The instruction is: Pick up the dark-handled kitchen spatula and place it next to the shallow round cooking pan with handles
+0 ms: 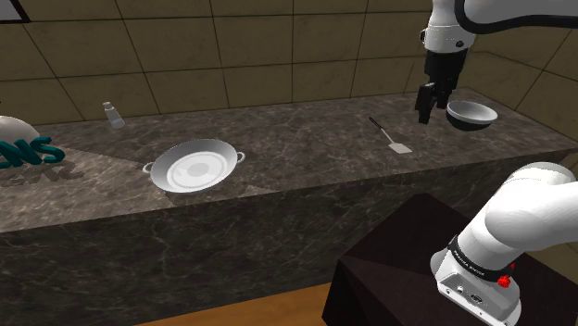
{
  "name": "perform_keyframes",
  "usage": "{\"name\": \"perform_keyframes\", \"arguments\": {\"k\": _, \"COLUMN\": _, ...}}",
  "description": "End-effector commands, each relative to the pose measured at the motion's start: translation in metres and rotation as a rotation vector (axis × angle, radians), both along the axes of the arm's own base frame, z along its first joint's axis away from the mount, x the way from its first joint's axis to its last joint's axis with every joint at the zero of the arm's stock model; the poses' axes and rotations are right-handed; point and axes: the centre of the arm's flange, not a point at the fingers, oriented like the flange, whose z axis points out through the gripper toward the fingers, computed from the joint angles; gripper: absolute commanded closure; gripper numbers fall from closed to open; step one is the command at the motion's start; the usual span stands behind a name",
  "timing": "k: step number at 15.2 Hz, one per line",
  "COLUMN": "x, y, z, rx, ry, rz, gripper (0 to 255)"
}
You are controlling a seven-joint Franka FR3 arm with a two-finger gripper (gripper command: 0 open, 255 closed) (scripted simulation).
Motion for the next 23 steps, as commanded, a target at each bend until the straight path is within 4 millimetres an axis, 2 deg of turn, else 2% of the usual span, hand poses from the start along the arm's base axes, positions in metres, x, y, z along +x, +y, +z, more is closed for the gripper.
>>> {"name": "perform_keyframes", "arguments": {"k": 1, "x": 0.000, "y": 0.000, "z": 0.000, "rx": 0.000, "ry": 0.000, "rz": 0.000, "gripper": 0}}
{"name": "perform_keyframes", "arguments": {"k": 12, "x": 0.080, "y": -0.084, "z": -0.082, "rx": 0.031, "ry": -0.096, "rz": -0.202, "gripper": 0}}
{"name": "perform_keyframes", "arguments": {"k": 23, "x": 0.149, "y": -0.180, "z": -0.159, "rx": 0.061, "ry": -0.192, "rz": -0.404, "gripper": 0}}
